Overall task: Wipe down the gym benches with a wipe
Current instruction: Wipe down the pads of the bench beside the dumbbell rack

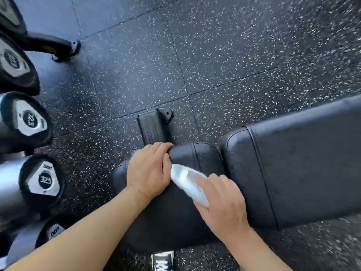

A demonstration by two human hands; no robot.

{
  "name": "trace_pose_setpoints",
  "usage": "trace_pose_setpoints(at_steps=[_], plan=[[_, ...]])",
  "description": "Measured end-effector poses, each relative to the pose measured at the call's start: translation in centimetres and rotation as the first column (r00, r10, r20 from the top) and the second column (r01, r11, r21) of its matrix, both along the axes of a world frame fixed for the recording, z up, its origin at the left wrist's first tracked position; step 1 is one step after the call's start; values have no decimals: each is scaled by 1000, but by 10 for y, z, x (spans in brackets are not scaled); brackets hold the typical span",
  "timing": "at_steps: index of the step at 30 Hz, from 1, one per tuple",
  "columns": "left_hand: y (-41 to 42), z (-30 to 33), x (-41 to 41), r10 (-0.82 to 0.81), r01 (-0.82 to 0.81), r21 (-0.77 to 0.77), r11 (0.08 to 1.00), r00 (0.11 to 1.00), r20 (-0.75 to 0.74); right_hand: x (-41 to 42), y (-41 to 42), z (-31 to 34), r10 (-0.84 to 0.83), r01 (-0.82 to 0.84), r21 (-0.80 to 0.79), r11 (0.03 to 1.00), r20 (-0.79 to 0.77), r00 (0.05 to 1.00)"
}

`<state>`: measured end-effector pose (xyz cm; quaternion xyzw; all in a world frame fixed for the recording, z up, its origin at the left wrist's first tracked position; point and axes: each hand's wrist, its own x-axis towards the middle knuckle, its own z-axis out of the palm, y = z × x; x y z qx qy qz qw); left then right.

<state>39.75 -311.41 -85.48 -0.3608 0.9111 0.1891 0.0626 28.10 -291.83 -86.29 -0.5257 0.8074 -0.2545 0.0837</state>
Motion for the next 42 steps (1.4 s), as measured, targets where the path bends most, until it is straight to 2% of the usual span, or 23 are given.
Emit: trace_pose_setpoints(at_steps=[3,8,13,15,17,18,20,26,30,35,39,42], plan=[[2,0,0,10,-10,-23,1000,1000,24,10,22,-6,-39,38,-31,999,-13,999],[3,0,-1,41,-42,-89,995,999,-9,-1,-33,-3,-302,301,-67,951,-9,953],[6,-2,0,44,-43,-105,994,999,5,-6,-62,4,-406,404,-46,913,-30,914],[11,3,2,-121,118,-85,989,992,-37,9,-46,9,-433,433,-41,901,-4,901],[32,7,14,-348,343,-109,933,937,-29,34,-14,11,-441,441,-24,897,-18,897],[47,6,24,-417,414,-124,902,909,4,47,3,10,-438,437,-17,899,-31,899],[70,2,45,-458,457,-141,878,888,28,71,36,5,-436,436,-8,900,-33,899],[71,-7,51,-448,435,-224,872,894,-8,79,79,-9,-430,431,-67,900,28,902],[73,-7,50,-450,427,-246,870,892,-42,58,47,-1,-585,596,-69,800,129,800],[74,-6,50,-434,411,-239,880,900,-48,41,16,6,-569,582,-62,811,144,809],[75,-6,50,-426,401,-237,885,903,-61,58,37,0,-583,595,-122,794,123,803],[75,-8,50,-427,401,-242,884,902,-66,94,65,-10,-637,653,-126,747,145,757]])
